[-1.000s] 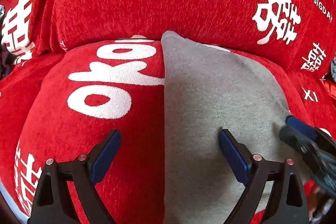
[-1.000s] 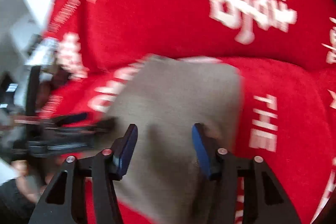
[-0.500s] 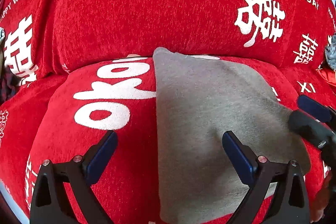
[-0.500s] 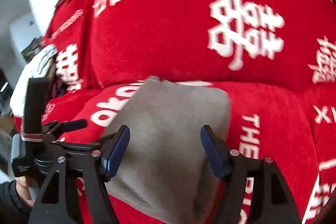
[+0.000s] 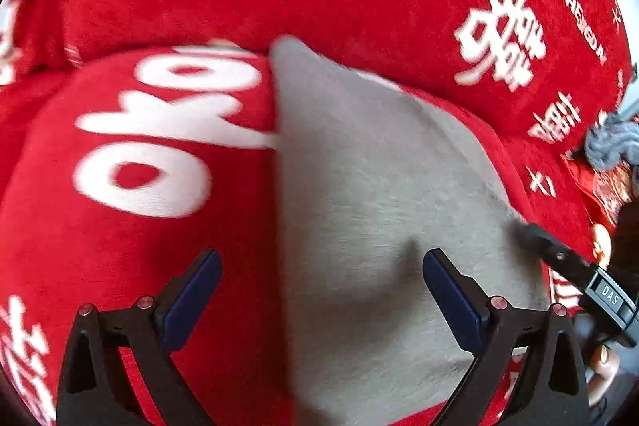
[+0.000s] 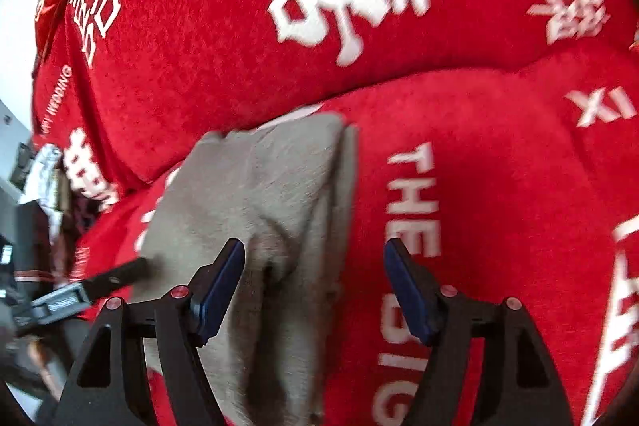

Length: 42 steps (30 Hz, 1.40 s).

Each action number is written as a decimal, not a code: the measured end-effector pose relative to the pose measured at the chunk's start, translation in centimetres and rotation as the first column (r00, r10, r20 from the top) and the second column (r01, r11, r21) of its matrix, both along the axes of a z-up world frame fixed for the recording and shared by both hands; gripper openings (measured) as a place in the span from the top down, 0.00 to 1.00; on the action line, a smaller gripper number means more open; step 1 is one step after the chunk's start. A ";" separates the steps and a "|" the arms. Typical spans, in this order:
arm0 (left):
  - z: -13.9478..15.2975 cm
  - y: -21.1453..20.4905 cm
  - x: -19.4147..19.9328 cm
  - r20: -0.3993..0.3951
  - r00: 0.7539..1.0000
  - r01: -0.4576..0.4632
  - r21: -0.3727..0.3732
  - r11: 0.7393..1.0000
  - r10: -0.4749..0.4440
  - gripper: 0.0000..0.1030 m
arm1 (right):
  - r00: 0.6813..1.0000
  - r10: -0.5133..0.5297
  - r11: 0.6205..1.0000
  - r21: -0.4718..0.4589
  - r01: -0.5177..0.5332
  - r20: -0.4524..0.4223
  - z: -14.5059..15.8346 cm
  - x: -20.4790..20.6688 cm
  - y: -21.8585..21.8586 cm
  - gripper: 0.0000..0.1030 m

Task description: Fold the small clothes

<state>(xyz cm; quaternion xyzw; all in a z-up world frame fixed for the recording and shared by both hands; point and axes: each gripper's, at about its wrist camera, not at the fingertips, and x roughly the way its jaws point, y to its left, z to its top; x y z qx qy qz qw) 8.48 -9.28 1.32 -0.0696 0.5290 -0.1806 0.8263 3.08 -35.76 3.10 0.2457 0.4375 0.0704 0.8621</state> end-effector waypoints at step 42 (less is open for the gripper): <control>1.9 1.6 -18.2 0.193 0.970 0.128 0.117 0.985 -0.149 0.54 | 0.976 0.209 0.972 -0.121 -0.201 0.057 1.7 -12.6 10.6 0.65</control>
